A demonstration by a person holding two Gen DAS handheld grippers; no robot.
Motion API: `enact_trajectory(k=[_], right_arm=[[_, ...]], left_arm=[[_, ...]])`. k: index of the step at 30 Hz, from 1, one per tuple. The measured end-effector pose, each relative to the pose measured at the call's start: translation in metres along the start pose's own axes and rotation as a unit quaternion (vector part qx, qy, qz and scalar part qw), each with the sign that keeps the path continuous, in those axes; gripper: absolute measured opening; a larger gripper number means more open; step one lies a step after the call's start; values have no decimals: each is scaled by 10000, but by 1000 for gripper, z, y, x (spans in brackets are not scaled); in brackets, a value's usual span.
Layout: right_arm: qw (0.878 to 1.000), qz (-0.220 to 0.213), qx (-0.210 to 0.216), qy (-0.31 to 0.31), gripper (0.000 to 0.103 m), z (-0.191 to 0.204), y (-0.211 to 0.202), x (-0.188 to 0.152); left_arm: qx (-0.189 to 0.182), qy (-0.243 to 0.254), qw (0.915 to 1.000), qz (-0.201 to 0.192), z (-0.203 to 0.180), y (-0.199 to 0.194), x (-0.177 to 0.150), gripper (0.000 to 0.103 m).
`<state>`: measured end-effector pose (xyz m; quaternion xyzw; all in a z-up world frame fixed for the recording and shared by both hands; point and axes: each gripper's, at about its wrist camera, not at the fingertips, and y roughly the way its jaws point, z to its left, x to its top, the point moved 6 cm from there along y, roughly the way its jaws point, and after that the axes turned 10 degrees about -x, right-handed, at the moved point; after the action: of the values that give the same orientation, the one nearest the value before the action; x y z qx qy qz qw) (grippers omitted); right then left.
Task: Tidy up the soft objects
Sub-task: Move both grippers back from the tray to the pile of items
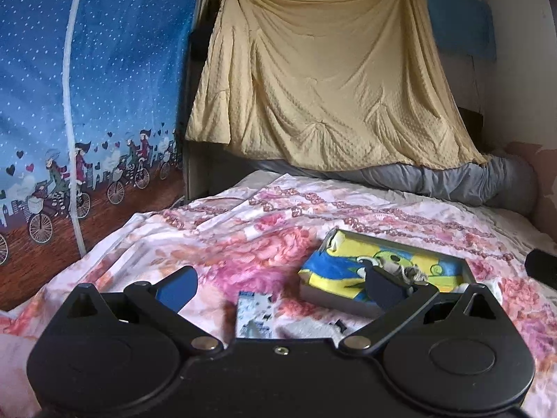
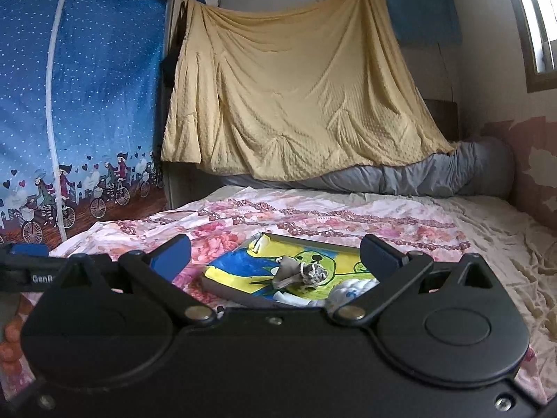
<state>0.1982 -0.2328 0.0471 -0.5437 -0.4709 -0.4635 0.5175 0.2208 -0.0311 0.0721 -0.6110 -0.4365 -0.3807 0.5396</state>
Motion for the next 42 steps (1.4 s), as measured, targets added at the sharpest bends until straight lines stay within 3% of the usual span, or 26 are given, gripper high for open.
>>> enact_trajectory(k=[9, 16, 32, 42], right_arm=[[9999, -116, -107, 45, 103, 3, -17, -5], [9996, 142, -189, -141, 102, 9, -29, -27], [9962, 655, -232, -518, 102, 37, -40, -59], [9940, 826, -104, -716, 102, 49, -45, -75]], left_arm=[[-14, 132, 9999, 103, 27, -21, -35, 102], [-127, 94, 9997, 192, 44, -30, -57, 102], [-533, 596, 9968, -20, 63, -55, -102, 102], [-717, 762, 9943, -225, 69, -76, -108, 102]])
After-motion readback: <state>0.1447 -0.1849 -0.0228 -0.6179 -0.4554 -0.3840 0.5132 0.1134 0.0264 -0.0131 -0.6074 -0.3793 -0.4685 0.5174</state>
